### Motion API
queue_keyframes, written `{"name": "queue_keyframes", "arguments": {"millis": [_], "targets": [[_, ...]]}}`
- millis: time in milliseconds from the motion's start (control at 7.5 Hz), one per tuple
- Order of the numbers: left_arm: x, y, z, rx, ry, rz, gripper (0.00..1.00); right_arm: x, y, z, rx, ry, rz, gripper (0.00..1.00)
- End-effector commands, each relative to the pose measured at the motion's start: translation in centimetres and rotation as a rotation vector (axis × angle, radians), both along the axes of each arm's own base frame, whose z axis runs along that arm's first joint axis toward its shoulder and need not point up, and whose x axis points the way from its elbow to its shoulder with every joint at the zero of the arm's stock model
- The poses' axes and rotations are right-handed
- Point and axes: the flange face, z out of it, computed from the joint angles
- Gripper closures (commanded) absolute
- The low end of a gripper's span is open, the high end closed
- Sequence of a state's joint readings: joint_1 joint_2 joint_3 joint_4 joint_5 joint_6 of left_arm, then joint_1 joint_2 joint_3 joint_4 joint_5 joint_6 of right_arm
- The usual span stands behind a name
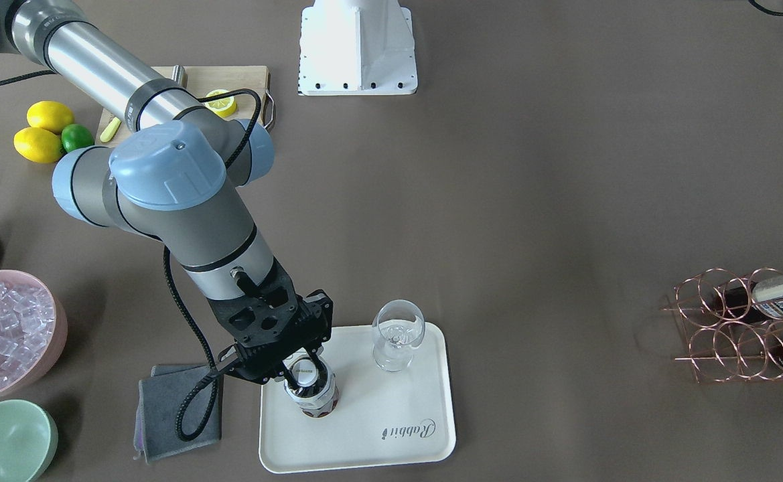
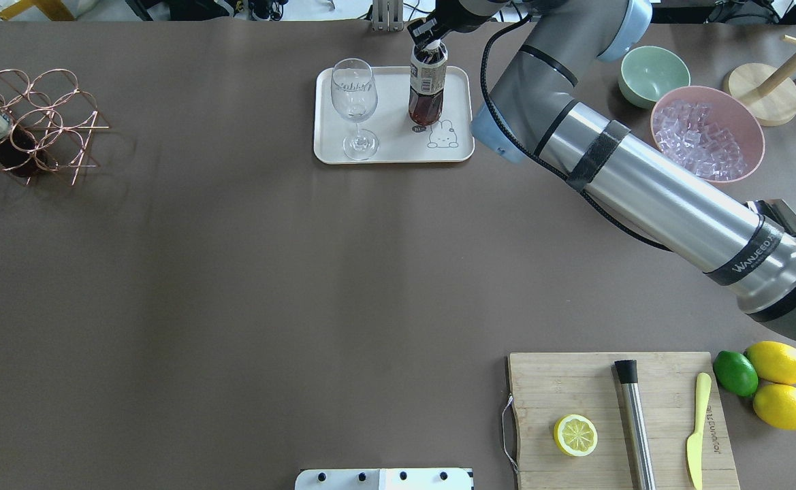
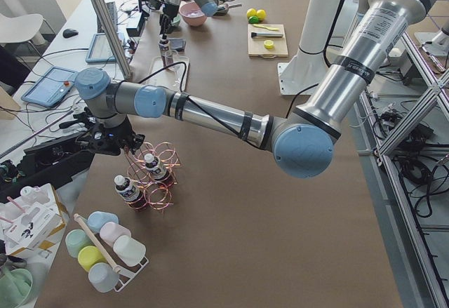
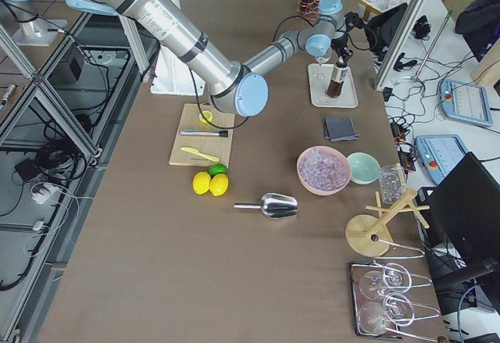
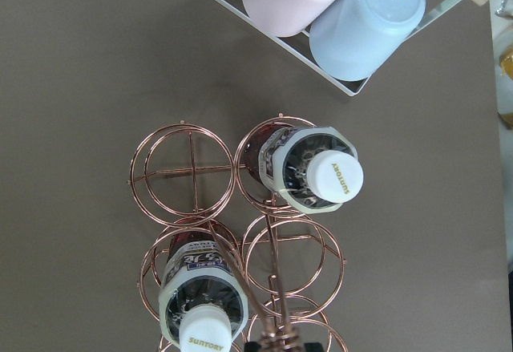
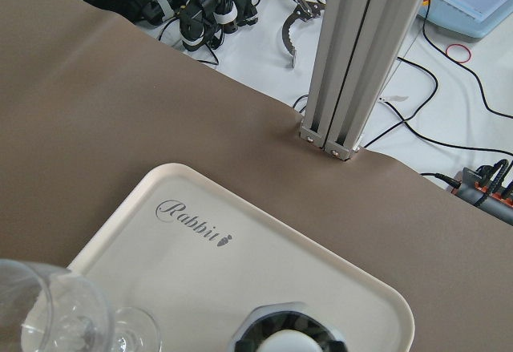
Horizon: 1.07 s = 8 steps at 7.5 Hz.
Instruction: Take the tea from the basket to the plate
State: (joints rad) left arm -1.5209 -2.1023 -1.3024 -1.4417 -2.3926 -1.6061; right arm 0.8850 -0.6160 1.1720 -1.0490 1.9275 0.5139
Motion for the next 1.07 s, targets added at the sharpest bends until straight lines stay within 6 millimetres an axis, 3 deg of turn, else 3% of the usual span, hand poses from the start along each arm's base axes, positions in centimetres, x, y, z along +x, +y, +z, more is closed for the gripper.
{"name": "queue_keyframes", "arguments": {"millis": [0,267,400,533,667,800,933], "targets": [[0.0,-0.1,-0.3,0.006,-0.007,0.000,1.00,-0.2,0.2,0.5,0.010,-0.005,0.000,1.00],[0.1,0.1,-0.7,0.020,-0.008,0.003,1.00,-0.1,0.3,0.7,0.012,-0.006,0.000,1.00],[-0.1,0.4,-0.9,0.029,-0.011,0.002,0.05,0.3,0.9,0.6,0.019,-0.017,0.000,0.87],[-0.1,0.6,-1.1,0.032,-0.012,0.000,0.01,1.0,1.8,1.0,0.029,-0.029,-0.005,0.16],[-0.1,0.7,-1.3,0.035,-0.012,0.000,0.01,1.7,2.8,1.8,0.035,-0.037,-0.011,0.01],[-0.2,1.1,-1.5,0.039,-0.011,-0.002,0.01,2.2,3.3,1.6,0.039,-0.045,-0.009,0.00],[-0.4,2.7,-2.4,0.060,-0.010,-0.006,0.01,2.4,3.7,0.9,0.046,-0.059,-0.012,0.00]]}}
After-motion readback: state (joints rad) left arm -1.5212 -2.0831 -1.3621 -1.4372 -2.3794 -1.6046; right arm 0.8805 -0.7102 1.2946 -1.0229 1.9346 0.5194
